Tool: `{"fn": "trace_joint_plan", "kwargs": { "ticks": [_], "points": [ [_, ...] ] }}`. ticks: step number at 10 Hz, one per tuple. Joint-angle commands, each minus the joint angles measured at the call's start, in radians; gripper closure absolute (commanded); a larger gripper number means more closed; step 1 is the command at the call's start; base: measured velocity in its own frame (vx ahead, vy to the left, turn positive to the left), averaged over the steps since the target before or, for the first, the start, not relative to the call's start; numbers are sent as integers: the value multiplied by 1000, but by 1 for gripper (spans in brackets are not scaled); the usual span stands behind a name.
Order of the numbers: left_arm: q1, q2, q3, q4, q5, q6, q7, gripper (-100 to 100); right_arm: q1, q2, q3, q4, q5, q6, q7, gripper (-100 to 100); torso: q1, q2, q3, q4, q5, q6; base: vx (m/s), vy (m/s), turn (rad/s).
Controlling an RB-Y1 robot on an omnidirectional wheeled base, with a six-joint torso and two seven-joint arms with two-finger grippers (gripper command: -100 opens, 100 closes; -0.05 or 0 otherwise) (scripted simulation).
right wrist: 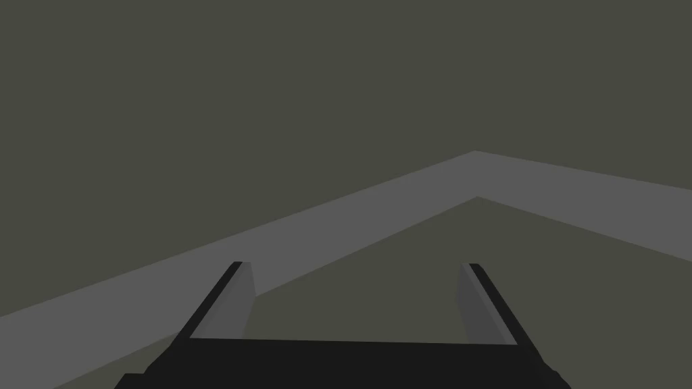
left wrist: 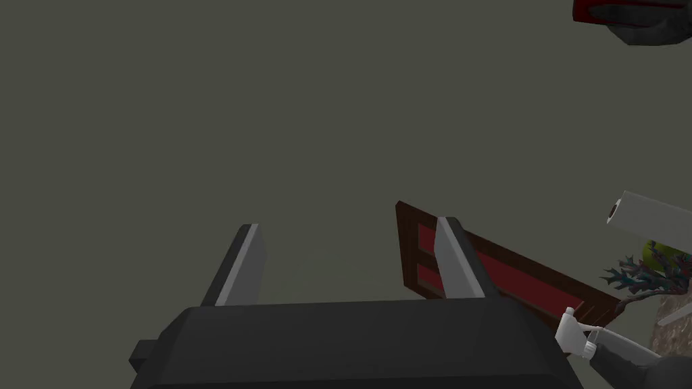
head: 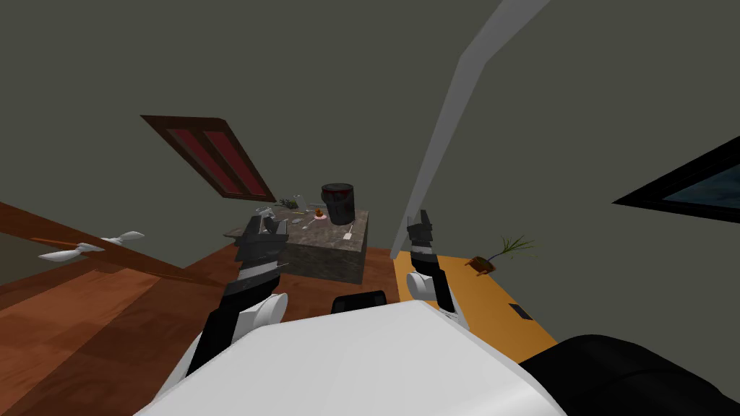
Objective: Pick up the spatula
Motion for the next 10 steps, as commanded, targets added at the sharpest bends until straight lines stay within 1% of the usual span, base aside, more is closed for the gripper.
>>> {"fn": "trace_joint_plan", "kwargs": {
  "ticks": [1, 4, 7, 8, 9, 10],
  "points": [
    [12, 34, 6, 2, -8, 10, -8, -100, 0, 0, 0, 0, 0, 0, 0, 0, 0, 0, 0, 0, 0, 0, 1, 13, 27],
    [61, 114, 32, 11, -39, 47, -43, -100, 0, 0, 0, 0, 0, 0, 0, 0, 3, 1, 0, 0, 1, 0, -8, 38, 18],
    [139, 202, 72, 28, -93, 107, -102, -100, 0, 0, 0, 0, 0, 0, 0, 0, 4, 1, 1, 0, 1, 0, -11, 48, -26],
    [139, 203, 72, 28, -93, 107, -102, -100, 0, 0, 0, 0, 0, 0, 0, 0, 4, 1, 1, 0, 1, 0, -9, 29, -20],
    [170, 236, 88, 36, -115, 130, -127, -100, 0, 0, 0, 0, 0, 0, 0, 0, 3, 1, 1, 0, 1, 0, -12, 22, -48],
    [204, 261, 104, 46, -139, 155, -154, -100, 0, 0, 0, 0, 0, 0, 0, 0, 2, 1, 1, 0, 1, 0, -12, 29, -97]
  ]
}}
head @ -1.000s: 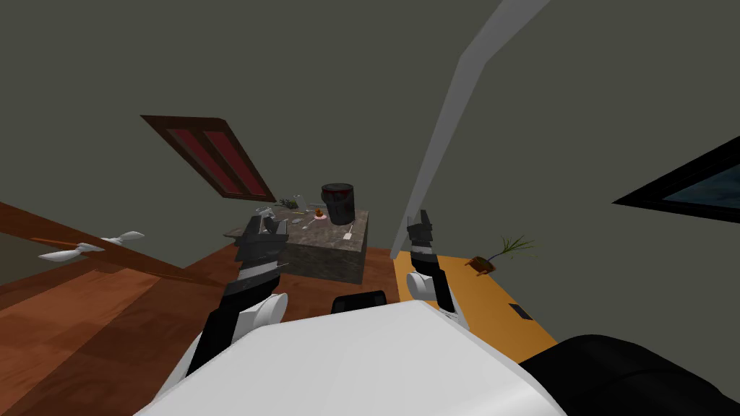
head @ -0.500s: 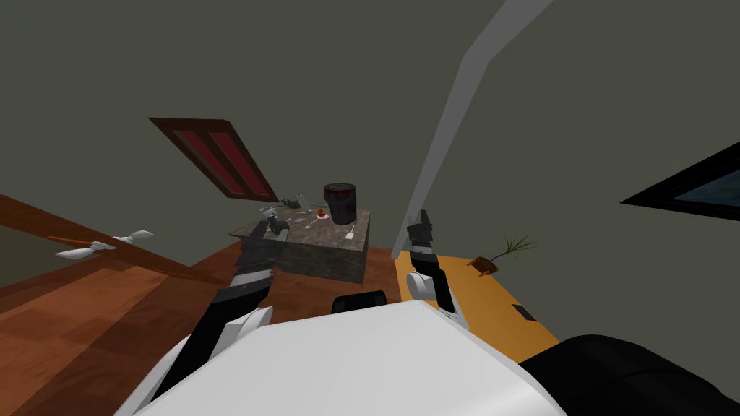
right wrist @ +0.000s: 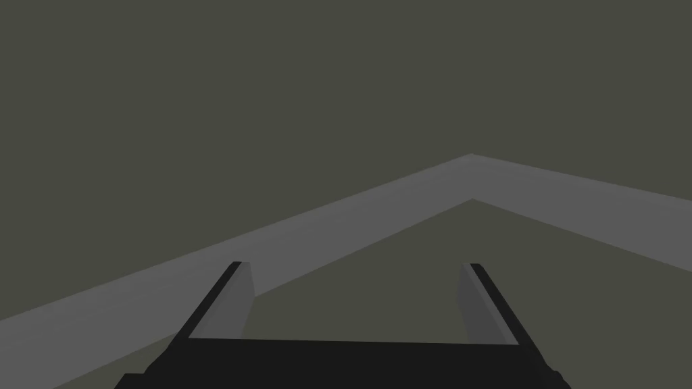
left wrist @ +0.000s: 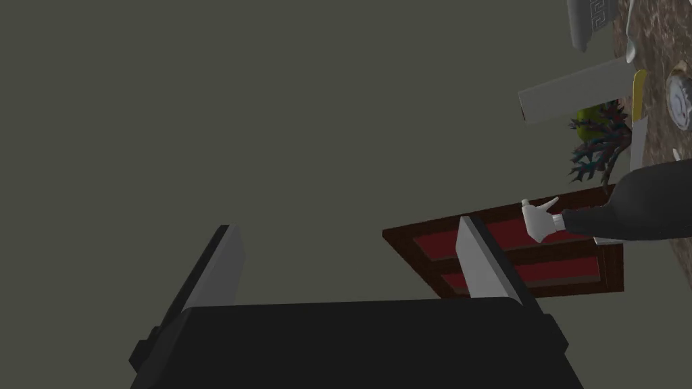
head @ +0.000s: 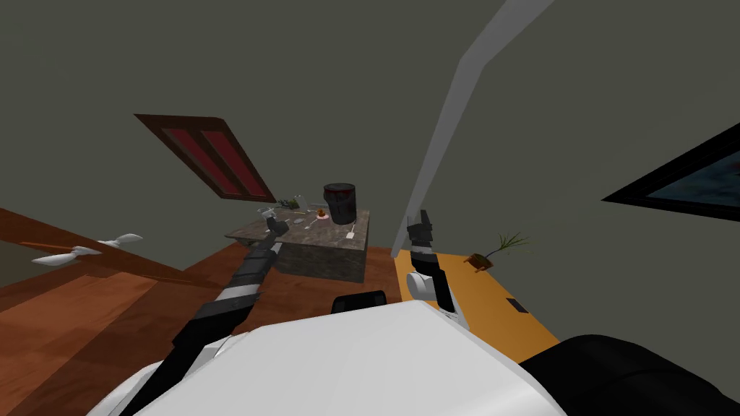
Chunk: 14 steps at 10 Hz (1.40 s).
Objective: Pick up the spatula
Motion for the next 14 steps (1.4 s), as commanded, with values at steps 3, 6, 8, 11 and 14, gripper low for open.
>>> {"fn": "trace_joint_plan", "kwargs": {
  "ticks": [3, 6, 8, 11, 14],
  "points": [
    [86, 97, 49, 29, -63, 73, -75, -100, 0, 0, 0, 0, 0, 0, 0, 0, -1, 0, 0, 0, 0, 0, -13, 22, -98],
    [126, 147, 65, 43, -92, 100, -109, -100, 0, 0, 0, 0, 0, 0, 0, 0, -1, 0, 0, 0, 0, 1, -12, 15, -114],
    [194, 219, 96, 74, -153, 154, -173, -100, 0, 0, 0, 0, 0, 0, 0, 0, -1, 0, 0, 0, 0, 0, -13, 11, -234],
    [247, 282, 110, 92, -185, 181, -220, -100, 0, 0, 0, 0, 0, 0, 0, 0, -1, 0, 0, 0, 0, 0, -13, 10, -145],
    [327, 368, 134, 131, -250, 232, -300, -100, 0, 0, 0, 0, 0, 0, 0, 0, -1, -1, -1, 0, 0, 0, -6, 6, -219]
  ]
}}
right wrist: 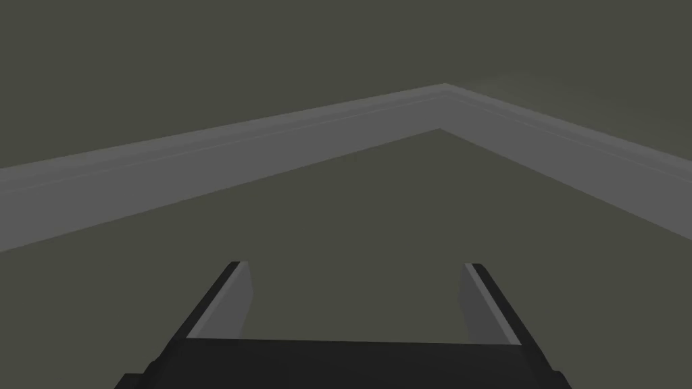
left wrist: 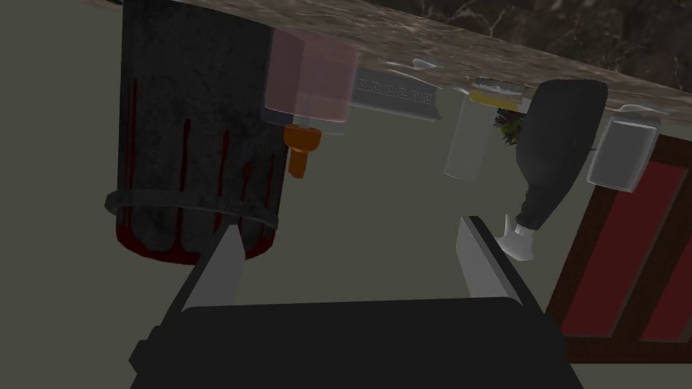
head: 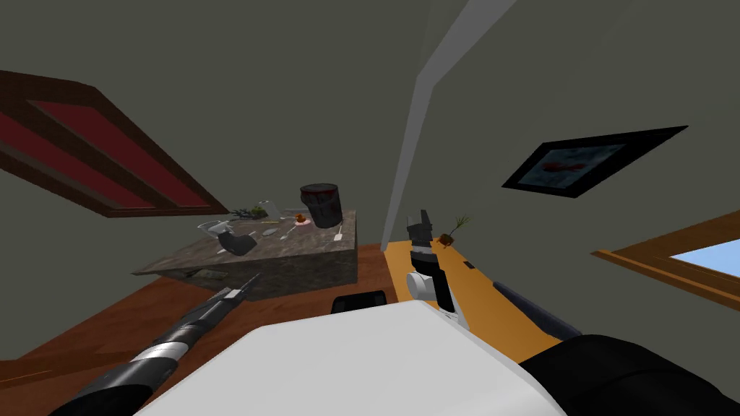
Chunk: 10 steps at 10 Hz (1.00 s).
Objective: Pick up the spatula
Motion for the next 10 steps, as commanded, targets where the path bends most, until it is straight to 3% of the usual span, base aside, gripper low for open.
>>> {"fn": "trace_joint_plan", "kwargs": {
  "ticks": [1, 2, 3, 4, 5, 6, 7, 8, 9, 10],
  "points": [
    [30, 34, 7, -2, -15, 19, -22, -100, 0, 0, 0, 0, 0, 0, 0, 0, 0, 0, 0, 0, 0, 0, -8, 6, -153],
    [66, 72, 18, 20, -49, 44, -64, -100, 0, 0, 0, 0, 0, 0, 0, 0, 0, 0, 0, 0, 0, -1, -7, -2, -330],
    [71, 86, 18, 20, -49, 44, -64, -100, 0, 0, 0, 0, 0, 0, 0, 0, 0, 0, 0, 0, 0, 0, -6, 7, -170],
    [112, 120, 26, 42, -82, 67, -106, -100, 0, 0, 0, 0, 0, 0, 0, 0, 0, 0, 0, 0, 0, -1, -6, -1, -305],
    [112, 139, 26, 42, -82, 67, -106, -100, 0, 0, 0, 0, 0, 0, 0, 0, 0, 0, 0, 0, 0, 0, -6, 4, -161],
    [152, 169, 33, 65, -115, 88, -148, -100, 0, 0, 0, 0, 0, 0, 0, 0, 0, 0, 0, 0, 0, -1, -5, -4, -335],
    [152, 194, 33, 65, -115, 88, -148, -100, 0, 0, 0, 0, 0, 0, 0, 0, 0, -1, 0, 0, 0, 0, -5, 4, -184],
    [192, 228, 38, 89, -148, 109, -190, -100, 0, 0, 0, 0, 0, 0, 0, 0, 0, -1, 0, 0, 0, -1, -3, -5, -386],
    [192, 249, 38, 89, -148, 109, -190, -100, 0, 0, 0, 0, 0, 0, 0, 0, 0, -1, 0, 0, 0, 0, -3, 5, -186],
    [231, 282, 42, 112, -181, 128, -233, -100, 0, 0, 0, 0, 0, 0, 0, 0, 0, -1, 0, 0, 0, -1, -1, -3, -326]
  ]
}}
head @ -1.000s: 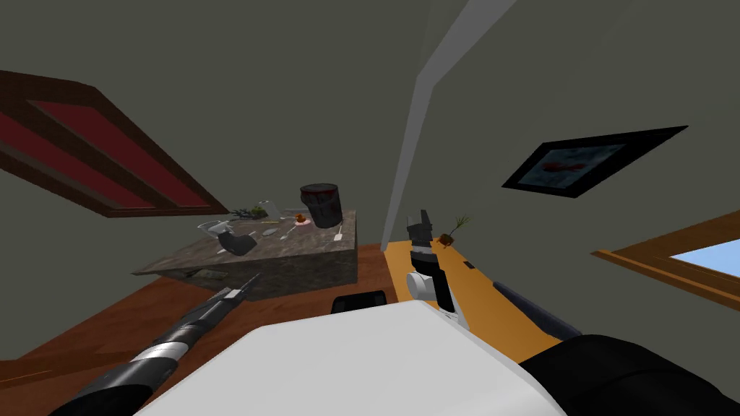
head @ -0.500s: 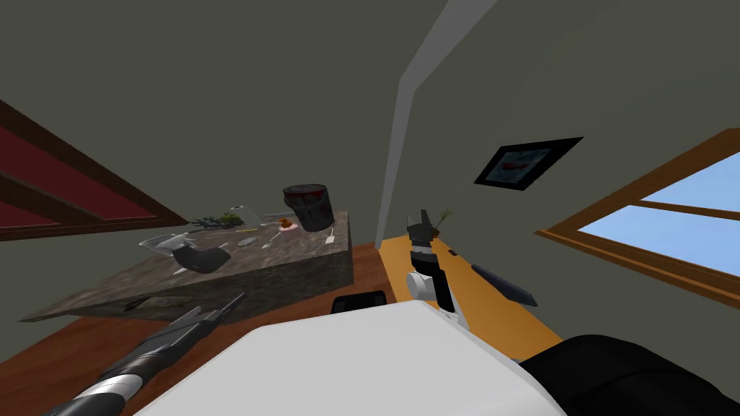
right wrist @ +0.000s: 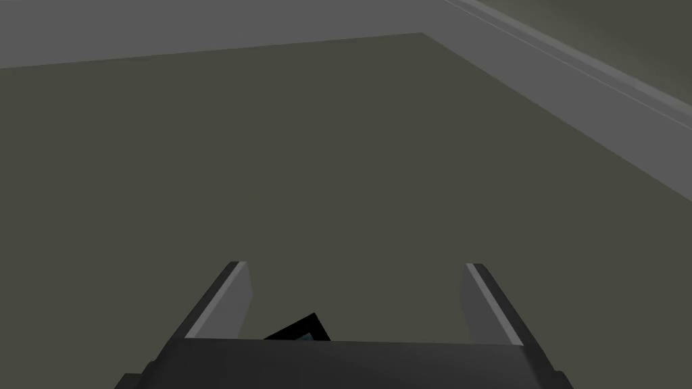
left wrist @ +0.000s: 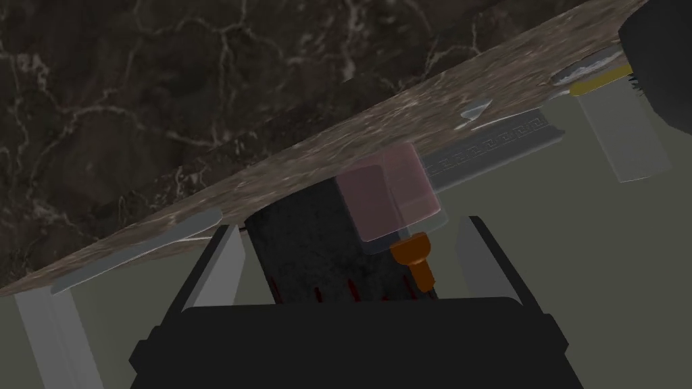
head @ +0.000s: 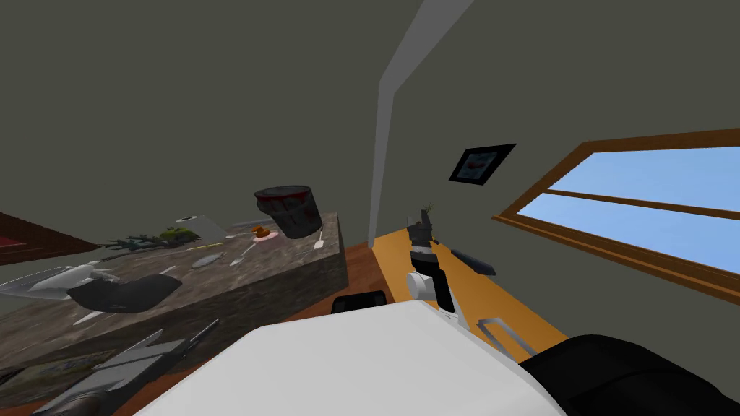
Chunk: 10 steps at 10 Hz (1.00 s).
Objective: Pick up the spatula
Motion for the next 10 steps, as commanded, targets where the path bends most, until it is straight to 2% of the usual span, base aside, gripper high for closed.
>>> {"fn": "trace_joint_plan", "kwargs": {
  "ticks": [1, 2, 3, 4, 5, 6, 7, 8, 9, 10],
  "points": [
    [15, 48, -3, 8, -16, 21, -25, -100, 0, 0, 0, 0, 0, 0, 0, 0, 0, 0, 0, 0, 0, 0, -2, 2, -228],
    [53, 77, -2, 31, -48, 38, -67, -100, 0, 0, 0, 0, 0, 0, 0, 0, 0, 0, 0, 0, 0, -1, 0, -6, -411],
    [53, 104, -2, 31, -48, 38, -67, -100, 0, 0, 0, 0, 0, 0, 0, 0, 0, 0, 0, 0, 0, 0, -1, 4, -230],
    [89, 140, -3, 55, -79, 53, -106, -100, 0, 0, 0, 0, 0, 0, 0, 0, 0, 0, 0, 0, 0, -1, 2, -5, -381],
    [89, 161, -3, 55, -79, 53, -108, -100, 0, 0, 0, 0, 0, 0, 0, 0, 0, -1, 0, 0, 0, 0, 1, 2, -243],
    [124, 191, -5, 78, -110, 67, -149, -100, 0, 0, 0, 0, 0, 0, 0, 0, 0, -1, 0, 0, 0, -1, 3, -5, -389],
    [124, 215, -5, 78, -110, 67, -149, -100, 0, 0, 0, 0, 0, 0, 0, 0, 0, -1, 0, 0, 0, 0, 2, 3, -215],
    [158, 247, -10, 101, -139, 78, -189, -100, 0, 0, 0, 0, 0, 0, 0, 0, 0, -1, 0, 0, 0, -1, 5, -6, -438],
    [158, 274, -10, 101, -139, 78, -189, -100, 0, 0, 0, 0, 0, 0, 0, 0, 0, -1, -1, 0, 0, 0, 4, 4, -236],
    [190, 305, -17, 124, -168, 88, -228, -100, 0, 0, 0, 0, 0, 0, 0, 0, 0, -1, -1, 0, 0, -1, 7, -4, -329]
  ]
}}
